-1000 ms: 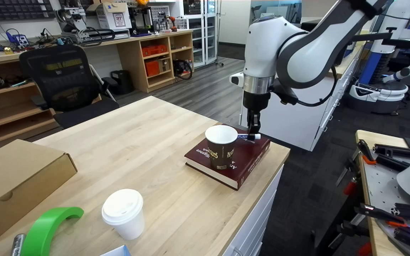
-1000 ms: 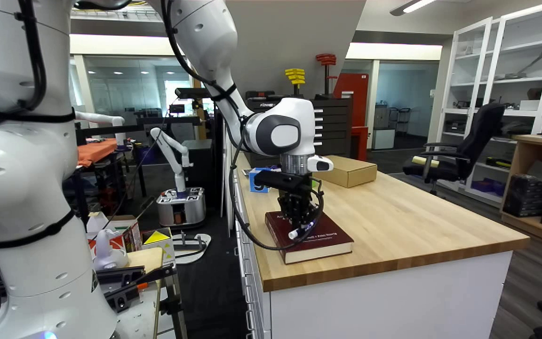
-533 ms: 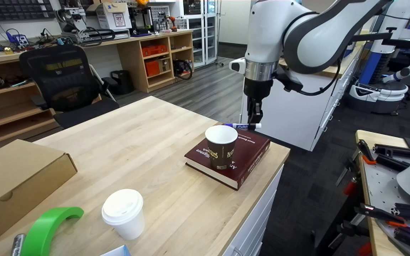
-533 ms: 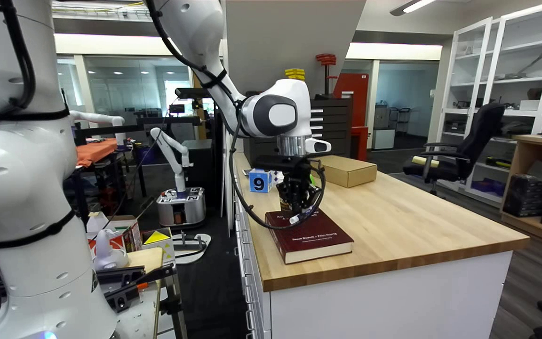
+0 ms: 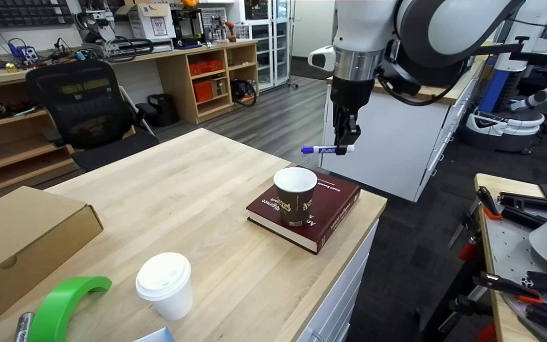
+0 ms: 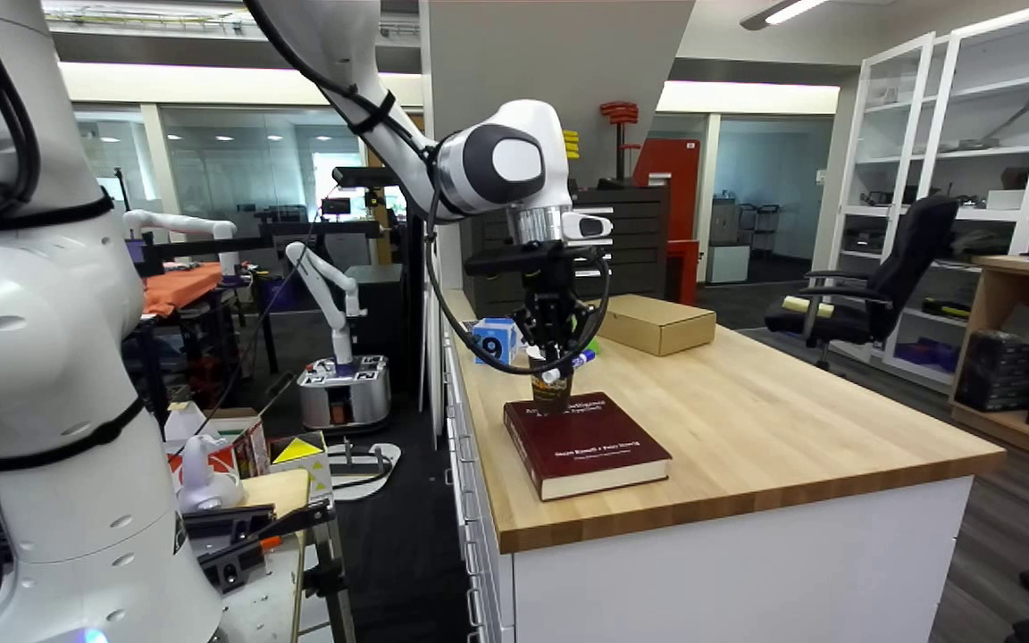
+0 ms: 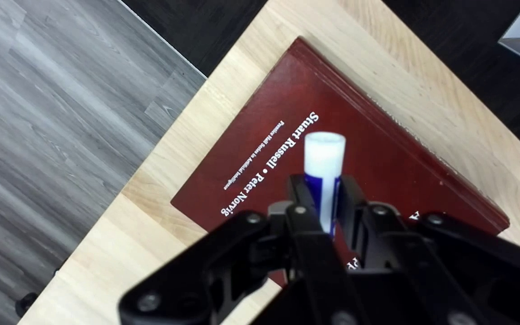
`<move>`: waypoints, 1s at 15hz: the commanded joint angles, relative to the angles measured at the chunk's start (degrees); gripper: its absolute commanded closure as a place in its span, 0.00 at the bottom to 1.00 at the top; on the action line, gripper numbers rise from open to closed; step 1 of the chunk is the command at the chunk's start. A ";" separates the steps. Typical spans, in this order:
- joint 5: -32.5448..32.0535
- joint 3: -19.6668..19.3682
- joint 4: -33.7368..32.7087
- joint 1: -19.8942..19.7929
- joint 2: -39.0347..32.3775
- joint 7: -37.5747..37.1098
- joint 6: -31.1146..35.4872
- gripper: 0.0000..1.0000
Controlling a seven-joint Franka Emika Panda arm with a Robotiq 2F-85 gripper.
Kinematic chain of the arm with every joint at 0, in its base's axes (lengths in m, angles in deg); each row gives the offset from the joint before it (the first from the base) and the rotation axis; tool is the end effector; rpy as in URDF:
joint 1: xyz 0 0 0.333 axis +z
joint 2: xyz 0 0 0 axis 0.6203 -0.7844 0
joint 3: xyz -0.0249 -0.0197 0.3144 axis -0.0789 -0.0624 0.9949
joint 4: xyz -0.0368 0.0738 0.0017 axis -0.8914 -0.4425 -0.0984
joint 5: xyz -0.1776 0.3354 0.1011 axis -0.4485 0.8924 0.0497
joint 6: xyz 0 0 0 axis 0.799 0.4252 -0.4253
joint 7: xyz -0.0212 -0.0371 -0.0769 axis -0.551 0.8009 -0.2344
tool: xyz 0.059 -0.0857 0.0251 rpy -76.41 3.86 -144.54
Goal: Put the marker in the cup
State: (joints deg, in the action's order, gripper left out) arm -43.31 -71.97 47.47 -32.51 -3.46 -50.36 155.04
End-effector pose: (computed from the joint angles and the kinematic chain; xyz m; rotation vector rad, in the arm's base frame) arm 0.4889 0.1017 0.3461 2.8785 0.7865 0.0920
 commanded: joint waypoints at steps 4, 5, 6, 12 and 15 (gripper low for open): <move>-3.15 2.31 -3.90 1.60 3.44 -1.40 -11.26 0.95; -3.96 2.78 -5.19 1.94 2.90 -1.59 -13.11 0.95; -4.91 3.35 -6.82 2.29 1.91 -1.67 -15.34 0.95; -8.89 6.08 -15.20 4.83 -3.91 -0.50 -25.62 0.95; -10.76 6.91 -19.34 6.24 -7.78 0.15 -29.24 0.95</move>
State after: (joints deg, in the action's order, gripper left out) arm -51.59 -65.62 33.54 -27.66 -6.94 -50.33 130.78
